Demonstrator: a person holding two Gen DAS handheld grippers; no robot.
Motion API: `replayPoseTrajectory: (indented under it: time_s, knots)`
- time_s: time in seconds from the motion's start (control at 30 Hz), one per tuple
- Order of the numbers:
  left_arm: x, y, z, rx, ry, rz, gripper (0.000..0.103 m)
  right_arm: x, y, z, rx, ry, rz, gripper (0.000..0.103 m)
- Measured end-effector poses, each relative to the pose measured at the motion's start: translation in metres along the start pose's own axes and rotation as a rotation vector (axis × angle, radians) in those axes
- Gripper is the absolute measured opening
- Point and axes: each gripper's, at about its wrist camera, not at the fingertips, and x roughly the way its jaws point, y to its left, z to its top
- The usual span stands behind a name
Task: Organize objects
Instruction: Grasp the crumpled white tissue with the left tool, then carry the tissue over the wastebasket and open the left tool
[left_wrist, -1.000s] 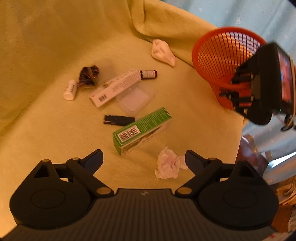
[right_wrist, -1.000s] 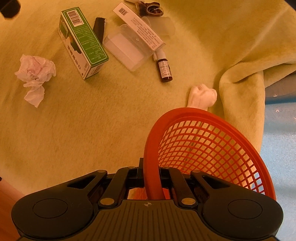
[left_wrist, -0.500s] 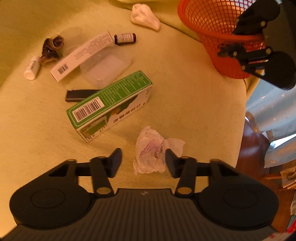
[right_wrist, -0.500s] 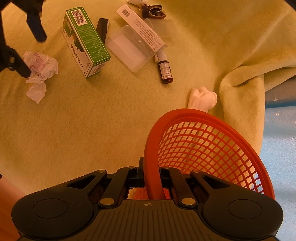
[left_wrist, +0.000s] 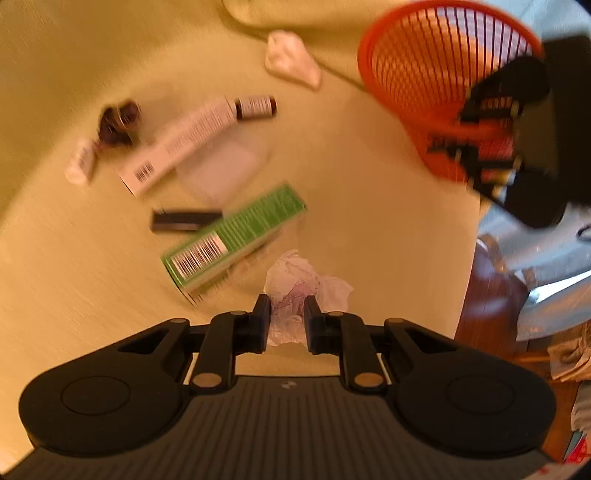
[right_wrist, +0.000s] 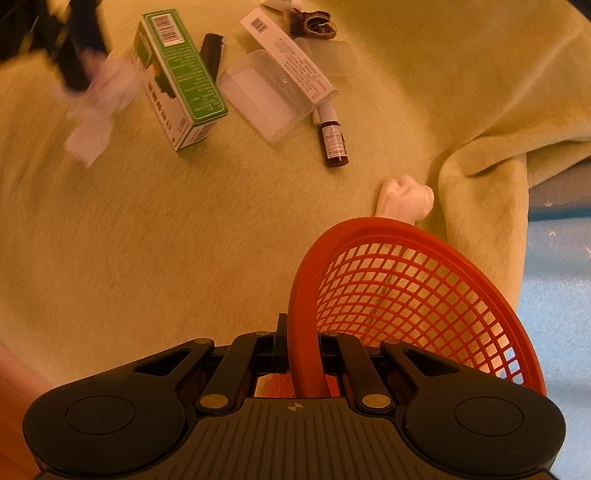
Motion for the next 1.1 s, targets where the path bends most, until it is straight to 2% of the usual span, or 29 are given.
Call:
replayPoseTrajectory:
  time_s: [0.3,0.47,0.7,0.8,0.87,0.9,1.1]
  knots:
    - [-0.038,0.012,0.067,0.014,-0.107,-0.039,0.015,-0.001,0.0,-0.002,-0.011,-0.001,0.002,0.002]
    - [-0.033,0.001,0.113,0.056,-0.151,-0.091,0.015,-0.001,0.001,-0.001,-0.015,-0.002,0.001,0.002]
    - [-0.014,-0.033,0.162,0.118,-0.167,-0.201,0.015,-0.001,-0.002,-0.001,-0.003,-0.008,0.003,0.002]
    - [-0.004,-0.049,0.175,0.145,-0.162,-0.239,0.017,-0.001,-0.003,-0.002,0.003,-0.012,0.006,0.002]
    - [0.004,-0.056,0.181,0.146,-0.146,-0.257,0.024,-0.001,-0.003,-0.003,0.007,-0.013,0.007,0.002]
    - [0.006,-0.059,0.182,0.148,-0.144,-0.263,0.032,-0.001,-0.004,-0.003,0.01,-0.014,0.008,0.002]
    - [0.0,-0.055,0.178,0.141,-0.167,-0.247,0.033,-0.002,-0.005,-0.003,0.022,-0.015,0.013,0.002]
